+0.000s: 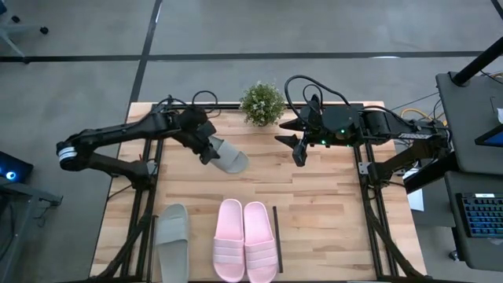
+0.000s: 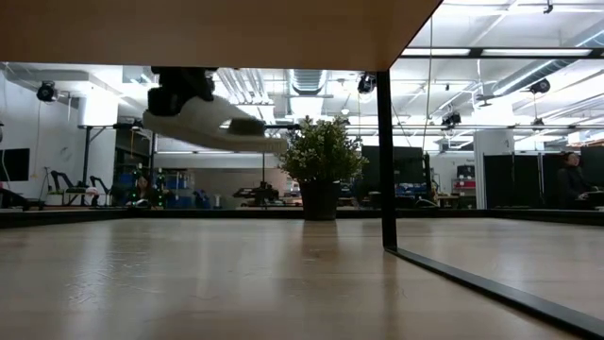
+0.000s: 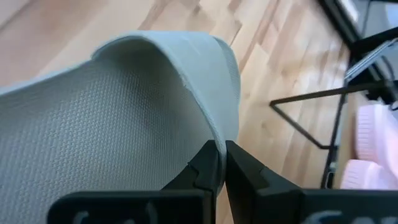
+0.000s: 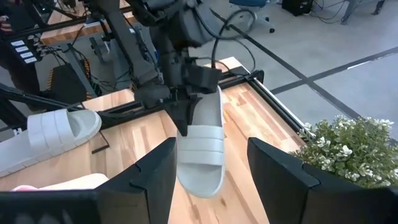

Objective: Pick and place slides into the shelf
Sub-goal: Put the gray slipper on the shelf

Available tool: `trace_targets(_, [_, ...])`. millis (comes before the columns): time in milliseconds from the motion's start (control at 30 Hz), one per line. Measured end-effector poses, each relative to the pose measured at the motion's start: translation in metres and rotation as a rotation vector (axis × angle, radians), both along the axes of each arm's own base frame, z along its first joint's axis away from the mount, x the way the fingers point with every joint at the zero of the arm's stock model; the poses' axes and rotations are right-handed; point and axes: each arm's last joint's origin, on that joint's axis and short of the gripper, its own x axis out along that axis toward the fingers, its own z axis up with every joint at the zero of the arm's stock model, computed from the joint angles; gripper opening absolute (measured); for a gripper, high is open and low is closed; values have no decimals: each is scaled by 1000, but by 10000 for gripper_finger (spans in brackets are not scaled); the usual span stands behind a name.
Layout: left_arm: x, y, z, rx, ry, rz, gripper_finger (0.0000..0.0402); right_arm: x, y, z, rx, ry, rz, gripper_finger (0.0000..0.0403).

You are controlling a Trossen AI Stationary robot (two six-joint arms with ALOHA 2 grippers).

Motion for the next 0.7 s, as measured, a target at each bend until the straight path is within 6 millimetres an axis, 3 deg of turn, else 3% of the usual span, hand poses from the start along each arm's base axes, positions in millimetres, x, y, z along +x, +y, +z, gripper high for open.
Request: trace_targets(700, [-23, -5, 64, 110, -455, 232, 0, -7, -6, 5, -74, -24, -175, 187])
